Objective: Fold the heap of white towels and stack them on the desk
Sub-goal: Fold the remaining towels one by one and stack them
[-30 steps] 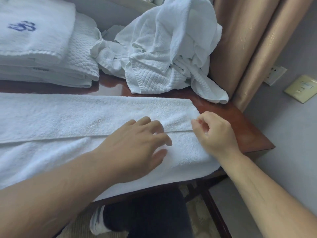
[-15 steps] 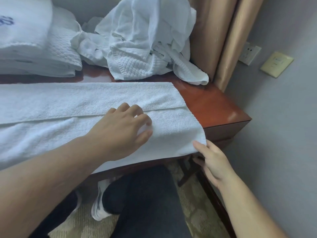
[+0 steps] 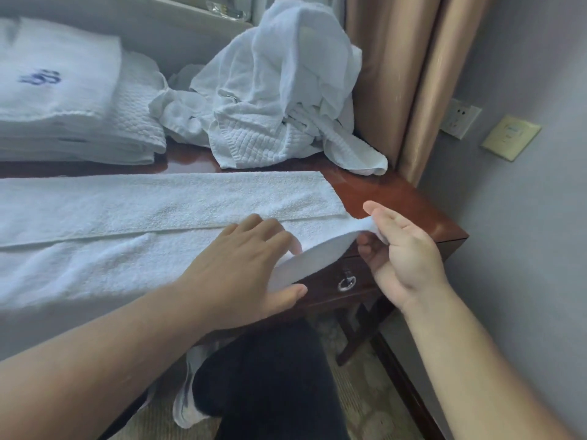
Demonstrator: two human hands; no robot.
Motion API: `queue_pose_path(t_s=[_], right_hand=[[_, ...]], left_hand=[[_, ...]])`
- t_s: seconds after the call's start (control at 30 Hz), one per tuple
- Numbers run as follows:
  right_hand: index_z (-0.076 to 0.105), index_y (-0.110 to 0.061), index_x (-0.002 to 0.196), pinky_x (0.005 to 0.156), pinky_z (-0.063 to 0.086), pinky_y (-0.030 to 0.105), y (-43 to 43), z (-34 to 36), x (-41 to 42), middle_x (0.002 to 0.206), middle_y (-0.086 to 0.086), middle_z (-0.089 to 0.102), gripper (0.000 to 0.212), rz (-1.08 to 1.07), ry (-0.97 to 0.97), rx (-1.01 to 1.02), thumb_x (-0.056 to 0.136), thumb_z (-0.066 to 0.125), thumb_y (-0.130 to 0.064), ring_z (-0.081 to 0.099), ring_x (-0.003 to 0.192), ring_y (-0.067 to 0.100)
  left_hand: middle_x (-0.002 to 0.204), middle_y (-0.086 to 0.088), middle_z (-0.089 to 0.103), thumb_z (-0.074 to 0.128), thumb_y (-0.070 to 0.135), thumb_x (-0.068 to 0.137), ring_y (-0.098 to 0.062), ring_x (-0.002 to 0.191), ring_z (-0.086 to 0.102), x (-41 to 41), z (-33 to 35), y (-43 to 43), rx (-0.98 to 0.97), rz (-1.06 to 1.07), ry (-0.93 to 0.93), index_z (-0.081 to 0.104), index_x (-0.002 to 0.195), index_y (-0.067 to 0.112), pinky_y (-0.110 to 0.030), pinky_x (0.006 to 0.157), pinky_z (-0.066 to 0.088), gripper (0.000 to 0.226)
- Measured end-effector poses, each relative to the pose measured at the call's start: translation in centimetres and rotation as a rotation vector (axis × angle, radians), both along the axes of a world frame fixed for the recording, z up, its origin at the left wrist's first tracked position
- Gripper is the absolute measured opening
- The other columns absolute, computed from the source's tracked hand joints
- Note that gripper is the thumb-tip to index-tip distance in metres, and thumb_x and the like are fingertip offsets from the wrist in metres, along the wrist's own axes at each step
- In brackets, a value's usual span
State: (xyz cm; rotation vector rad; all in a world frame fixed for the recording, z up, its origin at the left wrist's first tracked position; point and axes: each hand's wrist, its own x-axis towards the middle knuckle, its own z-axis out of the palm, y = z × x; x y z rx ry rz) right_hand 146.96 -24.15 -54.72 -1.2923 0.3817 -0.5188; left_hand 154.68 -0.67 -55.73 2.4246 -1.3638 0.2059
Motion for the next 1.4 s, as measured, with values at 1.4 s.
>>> queue_pose_path(t_s=[1.4], right_hand=[[0.062, -0.017, 0.09, 0.078, 0.044, 0.044, 3.5, -0.2, 16.3, 0.088, 0.001, 0.055, 0.016, -0.129, 0.005, -1.513, 0.086, 0.074, -0.026, 0.058, 0.085, 0.027]], left_hand=[[0.108, 0.026, 0.057, 0.045, 0.064, 0.089, -0.004, 0.101, 0.056, 16.9, 1.9, 6.9, 0.036, 0.372, 0.034, 0.04, 0.129, 0.049, -0.028, 0.072, 0.04, 0.044]])
